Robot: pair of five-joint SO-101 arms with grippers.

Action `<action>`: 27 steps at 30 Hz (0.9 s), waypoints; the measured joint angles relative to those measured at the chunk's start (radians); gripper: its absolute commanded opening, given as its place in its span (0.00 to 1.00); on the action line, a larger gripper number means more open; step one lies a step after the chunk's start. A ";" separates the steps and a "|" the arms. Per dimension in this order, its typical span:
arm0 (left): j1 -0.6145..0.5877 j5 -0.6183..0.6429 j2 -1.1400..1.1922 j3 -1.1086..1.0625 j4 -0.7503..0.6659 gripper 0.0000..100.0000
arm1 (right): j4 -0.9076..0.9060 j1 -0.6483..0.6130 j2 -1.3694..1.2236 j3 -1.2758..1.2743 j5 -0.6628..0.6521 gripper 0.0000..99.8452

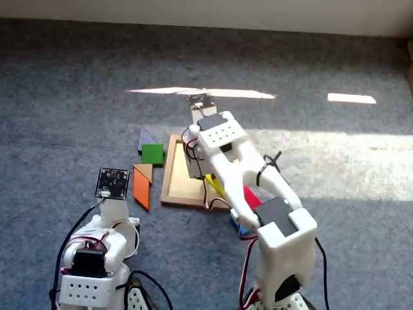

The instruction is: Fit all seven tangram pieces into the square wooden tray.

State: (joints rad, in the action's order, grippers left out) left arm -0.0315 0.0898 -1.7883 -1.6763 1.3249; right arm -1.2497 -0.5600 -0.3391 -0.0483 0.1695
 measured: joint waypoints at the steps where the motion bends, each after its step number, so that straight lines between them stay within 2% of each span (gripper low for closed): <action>1: 0.000 0.000 0.000 0.000 0.000 0.01 | 0.003 0.011 0.000 -0.002 0.000 0.07; 10: 0.000 0.000 0.000 0.000 0.000 0.01 | -0.003 0.097 0.000 -0.002 -0.002 0.07; 13: 0.000 0.000 0.000 0.000 0.000 0.01 | -0.081 0.097 0.011 0.003 -0.006 0.07; 19: 0.000 0.000 0.000 0.000 0.000 0.01 | -0.230 0.095 0.195 0.057 -0.087 0.07; 23: 0.000 0.000 0.000 0.000 0.000 0.01 | -0.252 0.095 0.350 -0.028 -0.149 0.07; 27: 0.000 0.000 0.000 0.000 0.000 0.01 | -0.253 0.095 0.460 -0.173 -0.204 0.19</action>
State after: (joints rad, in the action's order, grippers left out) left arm -0.0315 0.0898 -1.7883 -1.6763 1.3249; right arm -1.5029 -0.4649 0.1212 -0.2217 -0.0345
